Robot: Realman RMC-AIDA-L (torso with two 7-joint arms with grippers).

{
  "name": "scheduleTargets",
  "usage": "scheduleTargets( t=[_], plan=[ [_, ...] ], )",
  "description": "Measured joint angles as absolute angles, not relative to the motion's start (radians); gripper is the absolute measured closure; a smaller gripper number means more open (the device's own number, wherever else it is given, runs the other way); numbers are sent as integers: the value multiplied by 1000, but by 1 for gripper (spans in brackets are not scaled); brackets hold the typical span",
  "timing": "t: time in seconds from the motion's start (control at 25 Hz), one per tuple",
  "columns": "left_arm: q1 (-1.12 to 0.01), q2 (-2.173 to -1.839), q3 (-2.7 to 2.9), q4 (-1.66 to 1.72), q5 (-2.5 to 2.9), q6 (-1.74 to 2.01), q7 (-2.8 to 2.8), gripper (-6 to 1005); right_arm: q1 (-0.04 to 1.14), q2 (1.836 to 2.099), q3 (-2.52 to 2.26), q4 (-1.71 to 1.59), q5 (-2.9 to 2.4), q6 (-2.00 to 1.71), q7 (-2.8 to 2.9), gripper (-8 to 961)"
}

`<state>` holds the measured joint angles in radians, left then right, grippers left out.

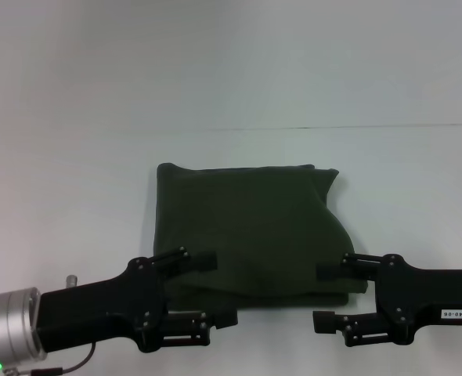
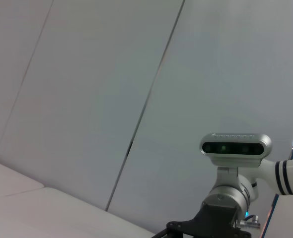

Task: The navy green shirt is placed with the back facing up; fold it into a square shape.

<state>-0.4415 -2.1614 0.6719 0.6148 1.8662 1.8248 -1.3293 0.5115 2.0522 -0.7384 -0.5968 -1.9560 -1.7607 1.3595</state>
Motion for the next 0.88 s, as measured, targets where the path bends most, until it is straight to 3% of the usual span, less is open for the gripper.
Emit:
scheduleTargets(
  t=[0.36, 0.88],
  plan=[
    [-447, -2156, 673, 628, 1948, 1763, -1344, 63, 525, 2048, -776, -597, -2010, -1698, 1349, 63],
    [-442, -2151, 642, 667, 2072, 1697, -1384, 62, 575, 2063, -776, -587, -2128, -1651, 1355, 67]
  ],
)
